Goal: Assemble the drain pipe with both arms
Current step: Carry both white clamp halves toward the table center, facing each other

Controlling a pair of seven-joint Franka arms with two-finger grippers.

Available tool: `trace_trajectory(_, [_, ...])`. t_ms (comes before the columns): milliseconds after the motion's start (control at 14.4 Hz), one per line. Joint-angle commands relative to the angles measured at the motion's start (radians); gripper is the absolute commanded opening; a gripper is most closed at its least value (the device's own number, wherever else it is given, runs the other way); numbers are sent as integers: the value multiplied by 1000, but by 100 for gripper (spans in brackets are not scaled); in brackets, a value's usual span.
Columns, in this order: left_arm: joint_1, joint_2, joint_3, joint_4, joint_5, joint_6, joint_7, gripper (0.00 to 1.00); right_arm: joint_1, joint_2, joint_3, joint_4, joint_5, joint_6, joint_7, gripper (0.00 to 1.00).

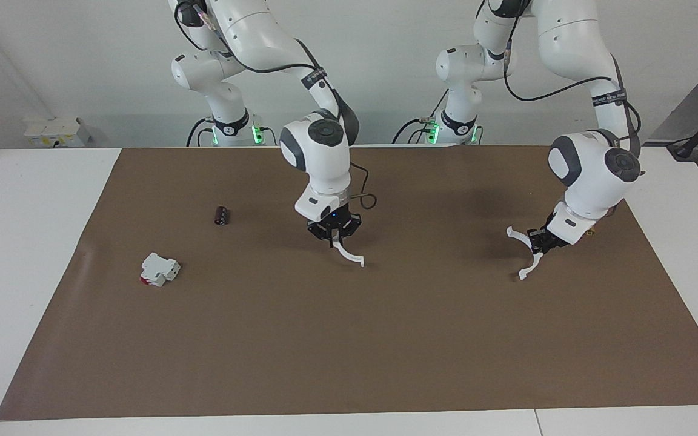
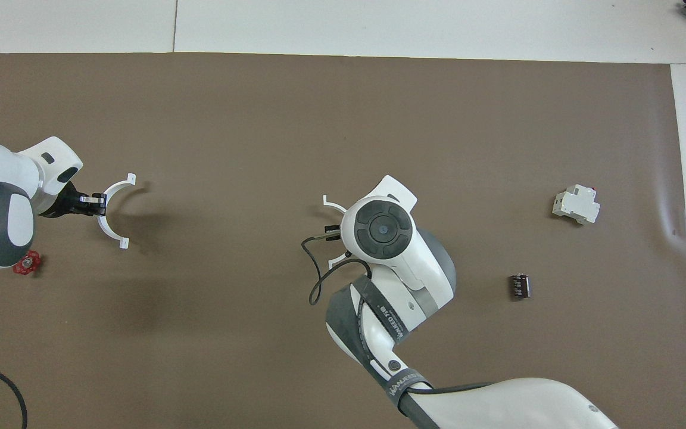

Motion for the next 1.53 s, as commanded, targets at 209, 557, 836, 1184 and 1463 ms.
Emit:
trace_trajectory(209, [-5, -30, 4, 0, -14, -21, 7, 0, 12, 25, -2, -9, -72, 58, 65, 0])
trace_trajectory(557, [-37, -27, 4, 5, -14, -18, -3, 0, 18, 34, -2, -16, -84, 67, 91, 0])
trace_trajectory(836, [-105, -27, 4, 2, -12, -18, -39, 0, 18, 38, -2, -20, -86, 75, 92, 0])
trace_trajectory(1184, [-249, -13, 4, 12, -6, -13, -271, 0, 18, 45, -2, -31, -86, 93, 92, 31])
trace_trajectory(1463, [-364, 34, 4, 71, -6, -26, -434, 0, 12, 45, -2, -22, -86, 89, 89, 100])
